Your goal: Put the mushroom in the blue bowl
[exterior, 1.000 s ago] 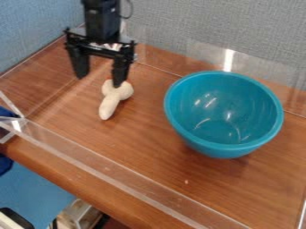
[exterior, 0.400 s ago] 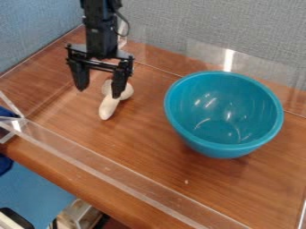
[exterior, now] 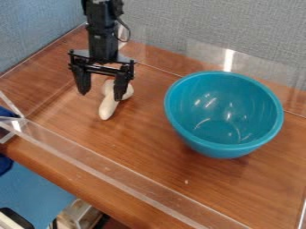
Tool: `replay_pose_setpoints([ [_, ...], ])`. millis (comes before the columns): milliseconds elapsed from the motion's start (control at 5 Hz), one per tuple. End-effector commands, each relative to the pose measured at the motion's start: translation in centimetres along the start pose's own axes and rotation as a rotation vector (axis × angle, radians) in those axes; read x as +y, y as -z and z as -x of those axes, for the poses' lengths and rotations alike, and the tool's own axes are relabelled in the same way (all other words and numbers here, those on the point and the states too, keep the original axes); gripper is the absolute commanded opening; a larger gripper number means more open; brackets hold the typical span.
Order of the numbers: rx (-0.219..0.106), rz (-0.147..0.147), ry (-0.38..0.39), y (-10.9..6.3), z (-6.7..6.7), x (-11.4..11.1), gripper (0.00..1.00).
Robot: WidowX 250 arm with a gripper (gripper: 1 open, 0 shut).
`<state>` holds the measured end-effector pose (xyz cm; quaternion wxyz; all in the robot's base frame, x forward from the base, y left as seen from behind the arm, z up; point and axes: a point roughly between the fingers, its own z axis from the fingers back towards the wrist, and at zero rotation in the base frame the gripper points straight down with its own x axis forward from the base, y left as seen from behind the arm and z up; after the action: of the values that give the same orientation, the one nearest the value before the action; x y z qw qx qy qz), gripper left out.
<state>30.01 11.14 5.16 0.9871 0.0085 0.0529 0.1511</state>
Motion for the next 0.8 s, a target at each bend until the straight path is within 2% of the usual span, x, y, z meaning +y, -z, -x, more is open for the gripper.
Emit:
replay_pose_setpoints([
  [0,-0.06,-0.011,-0.009,-1.0,-1.3,0.1,1.0],
  [400,-0.064,-0.025,-0.011,0.0,-2.4,-0.1,1.0],
  [600,-0.065,-0.032,-0.007,0.2,-2.8,-0.2,0.0],
])
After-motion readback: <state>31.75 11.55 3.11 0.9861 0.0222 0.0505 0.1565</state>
